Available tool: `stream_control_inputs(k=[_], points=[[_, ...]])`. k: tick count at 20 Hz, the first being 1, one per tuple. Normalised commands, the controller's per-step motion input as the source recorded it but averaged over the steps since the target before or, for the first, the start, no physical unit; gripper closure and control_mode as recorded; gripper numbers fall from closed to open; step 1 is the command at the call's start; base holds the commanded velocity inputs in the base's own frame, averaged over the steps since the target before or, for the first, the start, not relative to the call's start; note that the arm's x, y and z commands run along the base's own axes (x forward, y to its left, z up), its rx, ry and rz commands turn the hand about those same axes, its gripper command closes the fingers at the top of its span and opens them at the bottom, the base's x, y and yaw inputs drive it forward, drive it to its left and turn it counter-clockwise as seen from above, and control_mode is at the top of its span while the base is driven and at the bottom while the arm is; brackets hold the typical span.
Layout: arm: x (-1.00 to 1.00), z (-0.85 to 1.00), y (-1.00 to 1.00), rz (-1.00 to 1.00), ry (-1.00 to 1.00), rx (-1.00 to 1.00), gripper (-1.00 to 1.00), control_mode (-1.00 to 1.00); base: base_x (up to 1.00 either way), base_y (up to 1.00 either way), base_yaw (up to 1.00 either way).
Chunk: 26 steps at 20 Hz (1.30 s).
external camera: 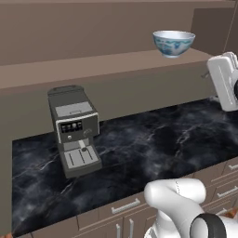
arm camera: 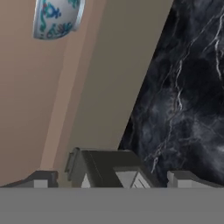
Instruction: Move the bowls from the cabinet to the plates on the dining table.
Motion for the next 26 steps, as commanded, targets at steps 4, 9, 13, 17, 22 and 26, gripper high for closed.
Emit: stream_control_inputs(k=[4, 9, 13, 17, 22, 26], points=[[-0.12, 0.22, -0.04, -0.18, -0.01, 0.01, -1.00, -1.00, 0.00, 0.00, 0.00], [-0.08, 0.21, -0.04, -0.19, 0.00, 0.03, -1.00, -1.00, 0.00, 0.00, 0.00], [-0.04, 0.19, -0.01, -0.21, 0.01, 0.03, -1.00, -1.00, 0.00, 0.00, 0.00], [-0.02, 0.16, 0.00, -0.23, 0.00, 0.02, -1.00, -1.00, 0.00, 0.00, 0.00], [0.01, 0.11, 0.03, -0.22, 0.00, -0.01, -1.00, -1.00, 0.00, 0.00, 0.00], [0.01, 0.12, 0.07, -0.21, -0.01, -0.01, -1.00, -1.00, 0.00, 0.00, 0.00]])
